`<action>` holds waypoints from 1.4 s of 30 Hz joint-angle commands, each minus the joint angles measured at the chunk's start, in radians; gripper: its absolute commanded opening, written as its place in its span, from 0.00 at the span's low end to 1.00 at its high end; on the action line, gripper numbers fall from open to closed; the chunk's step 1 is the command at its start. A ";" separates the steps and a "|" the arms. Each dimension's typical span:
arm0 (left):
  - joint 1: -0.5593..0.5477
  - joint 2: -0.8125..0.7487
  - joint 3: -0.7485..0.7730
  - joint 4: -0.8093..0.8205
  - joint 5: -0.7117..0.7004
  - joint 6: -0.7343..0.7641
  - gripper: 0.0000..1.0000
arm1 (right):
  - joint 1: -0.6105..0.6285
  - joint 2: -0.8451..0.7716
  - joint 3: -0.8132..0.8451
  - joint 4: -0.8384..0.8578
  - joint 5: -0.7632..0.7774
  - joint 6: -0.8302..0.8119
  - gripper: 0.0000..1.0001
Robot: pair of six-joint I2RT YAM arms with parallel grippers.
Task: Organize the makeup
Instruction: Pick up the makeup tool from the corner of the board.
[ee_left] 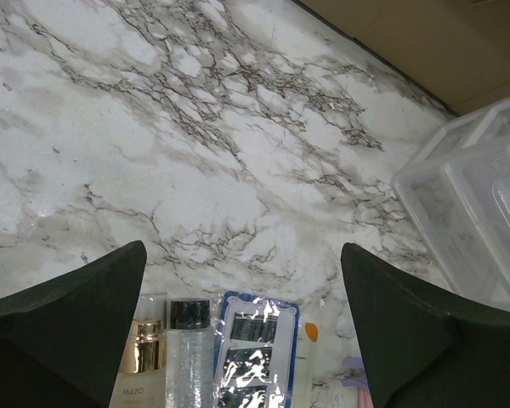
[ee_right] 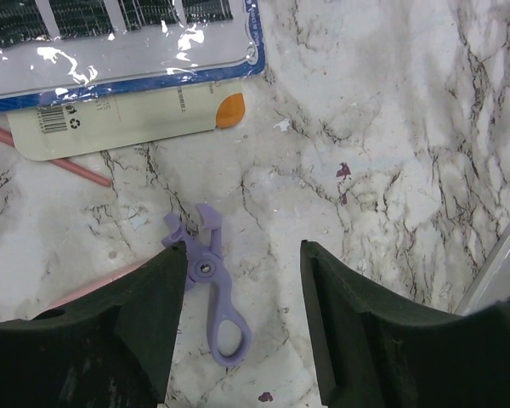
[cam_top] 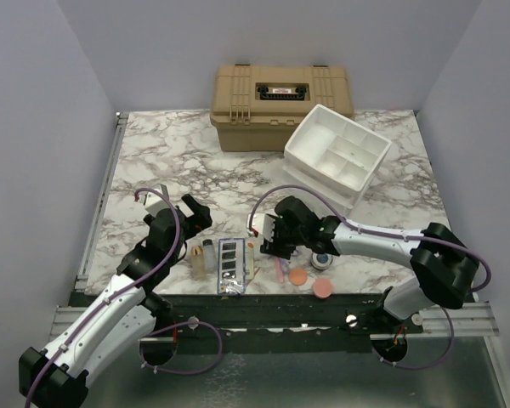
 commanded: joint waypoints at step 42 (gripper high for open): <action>0.006 -0.014 -0.009 -0.023 0.010 -0.012 0.99 | -0.052 0.065 0.106 -0.042 -0.110 -0.057 0.34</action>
